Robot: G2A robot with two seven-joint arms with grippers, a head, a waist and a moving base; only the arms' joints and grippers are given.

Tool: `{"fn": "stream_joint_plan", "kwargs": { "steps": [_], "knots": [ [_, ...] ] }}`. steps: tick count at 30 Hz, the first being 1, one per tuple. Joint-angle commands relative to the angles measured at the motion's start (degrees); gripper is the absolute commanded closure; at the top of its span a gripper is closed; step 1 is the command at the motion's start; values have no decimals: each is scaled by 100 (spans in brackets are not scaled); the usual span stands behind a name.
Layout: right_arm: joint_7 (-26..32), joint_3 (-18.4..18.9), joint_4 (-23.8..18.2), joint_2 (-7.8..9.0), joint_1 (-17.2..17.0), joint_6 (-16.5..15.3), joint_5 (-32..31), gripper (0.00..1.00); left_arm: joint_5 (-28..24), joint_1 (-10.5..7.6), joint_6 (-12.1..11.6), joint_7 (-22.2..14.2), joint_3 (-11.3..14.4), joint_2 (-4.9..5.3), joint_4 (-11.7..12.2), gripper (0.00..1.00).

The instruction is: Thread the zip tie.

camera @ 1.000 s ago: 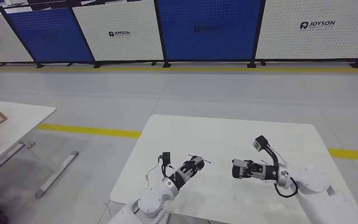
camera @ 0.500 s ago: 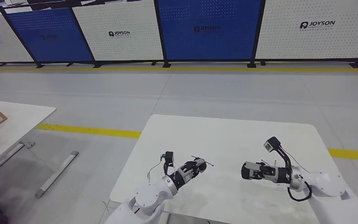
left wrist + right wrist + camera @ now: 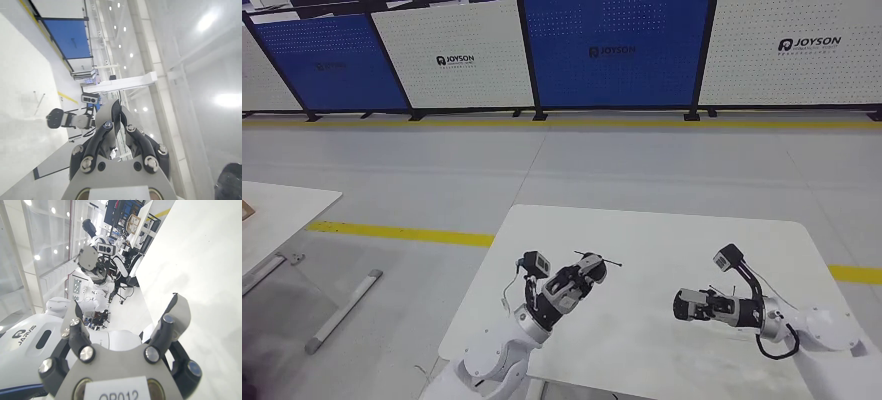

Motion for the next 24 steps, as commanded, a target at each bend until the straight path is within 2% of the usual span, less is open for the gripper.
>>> {"fn": "stream_joint_plan", "kwargs": {
  "steps": [1, 10, 11, 14, 15, 20, 24],
  "knots": [
    [0, 0, 0, 0, 0, 0, 0, 0, -30, 50, -54, -21, -25, 2, -19, 100],
    [0, 0, 0, 0, 0, 0, 0, 0, -16, 45, -33, -10, -23, 2, -8, 100],
    [0, 0, 0, 0, 0, 0, 0, 0, 111, 13, 102, 80, -21, 2, 42, 100],
    [0, 0, 0, 0, 0, 0, 0, 0, 559, -133, 721, 414, 98, -6, 131, 100],
    [0, 0, 0, 0, 0, 0, 0, 0, 708, -176, 828, 560, 136, -14, 168, 100],
    [0, 0, 0, 0, 0, 0, 0, 0, 1266, -230, 928, 793, 404, -44, 524, 100],
    [0, 0, 0, 0, 0, 0, 0, 0, 1540, -294, 1132, 939, 534, -63, 839, 100]
  ]
}}
